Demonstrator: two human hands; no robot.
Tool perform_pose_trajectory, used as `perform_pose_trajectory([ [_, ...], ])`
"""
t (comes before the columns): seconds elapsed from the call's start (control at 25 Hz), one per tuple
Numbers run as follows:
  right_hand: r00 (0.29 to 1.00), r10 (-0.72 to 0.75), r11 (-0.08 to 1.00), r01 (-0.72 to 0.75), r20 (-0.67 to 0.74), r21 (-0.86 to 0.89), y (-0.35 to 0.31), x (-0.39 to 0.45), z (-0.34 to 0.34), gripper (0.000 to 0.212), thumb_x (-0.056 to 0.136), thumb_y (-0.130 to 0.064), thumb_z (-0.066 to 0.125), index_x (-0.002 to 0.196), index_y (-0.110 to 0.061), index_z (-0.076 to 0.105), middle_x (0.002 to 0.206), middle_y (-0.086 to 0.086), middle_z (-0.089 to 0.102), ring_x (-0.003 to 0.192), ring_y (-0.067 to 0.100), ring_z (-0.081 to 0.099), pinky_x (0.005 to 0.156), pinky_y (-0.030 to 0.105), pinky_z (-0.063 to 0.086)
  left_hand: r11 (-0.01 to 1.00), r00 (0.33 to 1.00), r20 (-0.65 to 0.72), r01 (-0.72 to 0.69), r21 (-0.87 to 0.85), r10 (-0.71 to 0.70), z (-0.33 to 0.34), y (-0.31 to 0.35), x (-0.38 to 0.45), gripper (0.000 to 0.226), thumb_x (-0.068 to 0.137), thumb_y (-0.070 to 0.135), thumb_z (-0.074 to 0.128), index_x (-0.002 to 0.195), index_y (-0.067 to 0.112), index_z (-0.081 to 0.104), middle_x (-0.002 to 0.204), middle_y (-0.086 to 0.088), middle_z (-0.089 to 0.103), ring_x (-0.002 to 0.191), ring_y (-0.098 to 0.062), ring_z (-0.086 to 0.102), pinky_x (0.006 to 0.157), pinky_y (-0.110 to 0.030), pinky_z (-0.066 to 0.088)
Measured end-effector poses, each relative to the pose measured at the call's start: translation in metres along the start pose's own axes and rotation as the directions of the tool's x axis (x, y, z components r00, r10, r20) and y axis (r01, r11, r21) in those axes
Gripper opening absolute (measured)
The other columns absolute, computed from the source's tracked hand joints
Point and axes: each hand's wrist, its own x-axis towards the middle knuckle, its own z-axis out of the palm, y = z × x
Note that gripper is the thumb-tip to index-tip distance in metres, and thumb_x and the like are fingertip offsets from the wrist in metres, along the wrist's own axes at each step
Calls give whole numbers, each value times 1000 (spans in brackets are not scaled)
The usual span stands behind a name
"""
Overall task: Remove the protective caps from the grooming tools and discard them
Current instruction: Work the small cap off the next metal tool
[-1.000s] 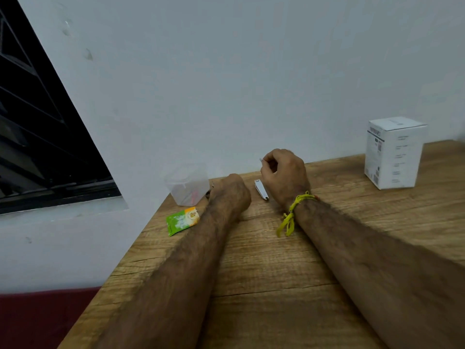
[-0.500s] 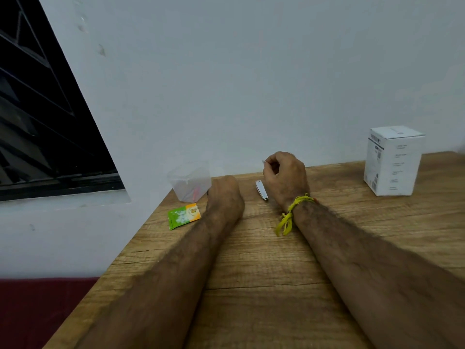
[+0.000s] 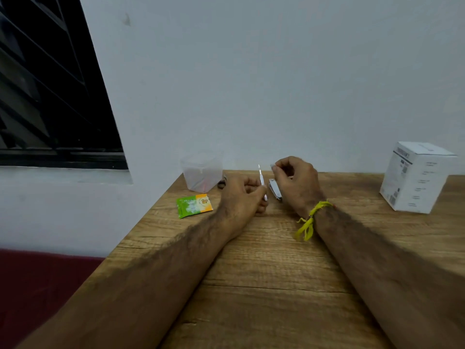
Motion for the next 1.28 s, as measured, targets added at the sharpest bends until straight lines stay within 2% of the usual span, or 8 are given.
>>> perform_pose_trajectory([
  [0.12, 984, 159, 962, -174, 86, 212, -4, -4, 1, 8, 93, -19, 71, 90, -11, 71, 79, 5, 74, 75, 14, 72, 70, 30, 59, 998, 1000, -5, 11, -57, -11, 0, -6, 6, 7, 94, 8, 66, 87, 10, 67, 78, -15, 73, 62, -20, 72, 57, -26, 60],
  [0.2, 974, 210, 915, -226, 86, 333, -8, -7, 0, 7, 94, -12, 70, 92, -6, 71, 79, 9, 74, 72, 16, 73, 66, 29, 59, 998, 1000, 1, 8, -55, -8, 0, -7, 7, 5, 93, 6, 67, 89, 9, 67, 80, -16, 73, 63, -21, 74, 60, -29, 62],
  [0.4, 971, 239, 911, -221, -8, 348, -9, -17, -12, 4, 93, -11, 71, 90, -8, 70, 76, 8, 73, 70, 16, 72, 69, 32, 60, 994, 994, 107, 17, -111, -6, 2, -6, 6, 5, 91, 3, 70, 95, 5, 69, 79, -16, 74, 63, -24, 73, 56, -25, 58],
  [0.56, 982, -69, 996, 76, -175, 37, -12, -25, -26, 7, 91, -14, 71, 85, -15, 69, 77, -2, 70, 73, 10, 67, 67, 23, 55, 981, 981, 192, 21, -194, 16, 8, -7, 4, 13, 87, 0, 72, 100, 0, 68, 72, -13, 73, 62, -21, 71, 66, -35, 63],
  [0.68, 935, -344, 932, 328, -91, -156, -14, -26, -22, 8, 91, -15, 70, 84, -11, 67, 81, -1, 66, 75, 12, 63, 65, 27, 53, 981, 981, 190, 1, -193, 37, 8, -6, 2, 13, 87, 0, 72, 100, 2, 70, 74, -15, 74, 65, -24, 73, 60, -28, 59],
  [0.84, 916, -399, 896, 382, -34, -228, -6, -22, -20, 9, 92, -14, 67, 84, -10, 65, 83, 1, 63, 75, 19, 61, 67, 44, 55, 982, 980, 187, -25, -185, 60, 5, -8, 3, 13, 87, -1, 72, 99, 2, 70, 74, -17, 73, 65, -25, 73, 61, -30, 60],
  [1.2, 853, -512, 839, 472, -97, -272, -11, -22, -19, 8, 94, -10, 65, 86, -8, 65, 87, 3, 61, 78, 17, 59, 68, 41, 54, 986, 981, 176, -59, -154, 86, 5, -7, 1, 14, 85, -2, 73, 98, 0, 70, 73, -16, 74, 63, -27, 73, 63, -34, 62],
  [1.28, 858, -514, 826, 488, -21, -281, -11, -23, -17, 8, 94, -13, 63, 88, -8, 66, 88, 3, 61, 80, 18, 59, 70, 40, 54, 989, 979, 182, -62, -136, 87, 4, -7, 2, 13, 85, -3, 72, 98, -1, 70, 71, -15, 74, 62, -25, 73, 61, -31, 61],
])
